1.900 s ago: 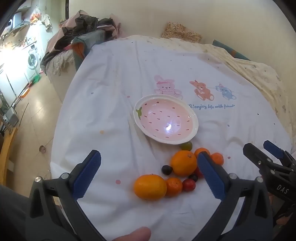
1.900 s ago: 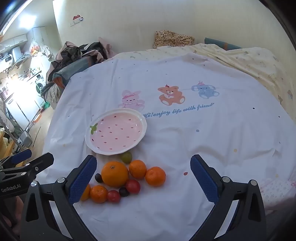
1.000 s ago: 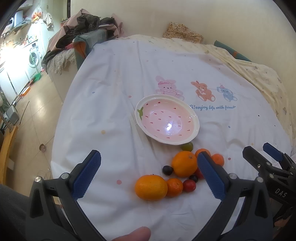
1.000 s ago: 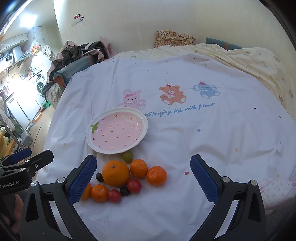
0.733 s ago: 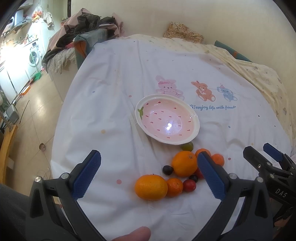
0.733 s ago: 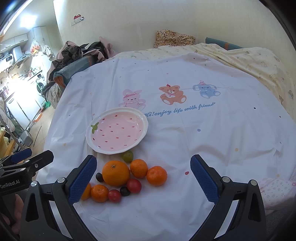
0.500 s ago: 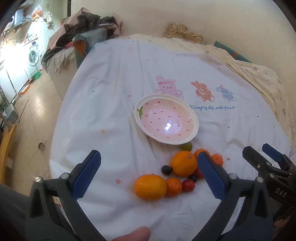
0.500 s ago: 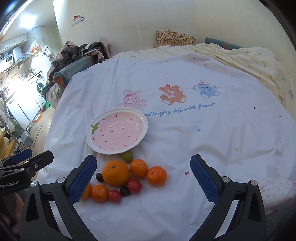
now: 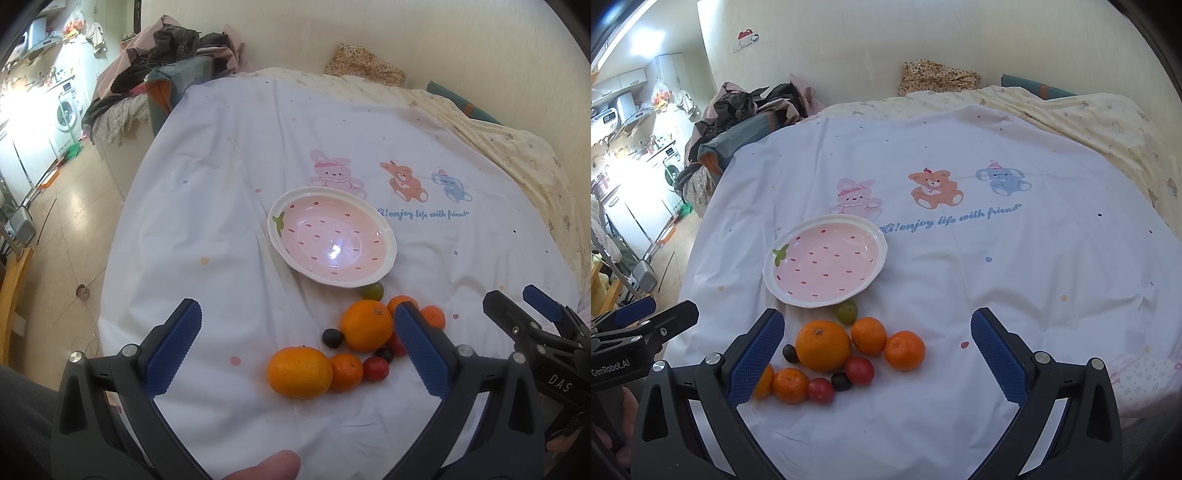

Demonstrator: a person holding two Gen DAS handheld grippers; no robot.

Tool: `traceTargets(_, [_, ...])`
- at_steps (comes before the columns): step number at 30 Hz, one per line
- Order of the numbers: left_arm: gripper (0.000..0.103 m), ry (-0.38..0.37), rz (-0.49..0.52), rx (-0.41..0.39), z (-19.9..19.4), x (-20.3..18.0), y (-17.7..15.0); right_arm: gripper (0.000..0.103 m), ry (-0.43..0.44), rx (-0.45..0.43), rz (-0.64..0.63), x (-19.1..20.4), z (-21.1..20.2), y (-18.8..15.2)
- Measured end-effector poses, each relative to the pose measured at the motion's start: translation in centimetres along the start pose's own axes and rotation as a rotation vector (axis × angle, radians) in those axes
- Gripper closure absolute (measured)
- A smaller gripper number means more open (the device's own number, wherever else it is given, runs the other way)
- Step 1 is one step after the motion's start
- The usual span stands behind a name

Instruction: Organize fruits

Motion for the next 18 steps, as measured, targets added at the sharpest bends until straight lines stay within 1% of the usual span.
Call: traceTargets(18, [0.001,-0.003,-0.006,0.004,-0.02,-0.04,0.16,0.000,-0.010,0.006,0.007,-0.40,-0.09,-0.07])
Point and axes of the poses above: each gripper's, at about its wrist camera, not at the fingertips, and z roughly the way its jaws point, x to its left, y to its top, the point moved 5 cm from there along z, roughly the way its jaws point, and after that the axes turned 13 degrees about y, right-handed, at the moved point
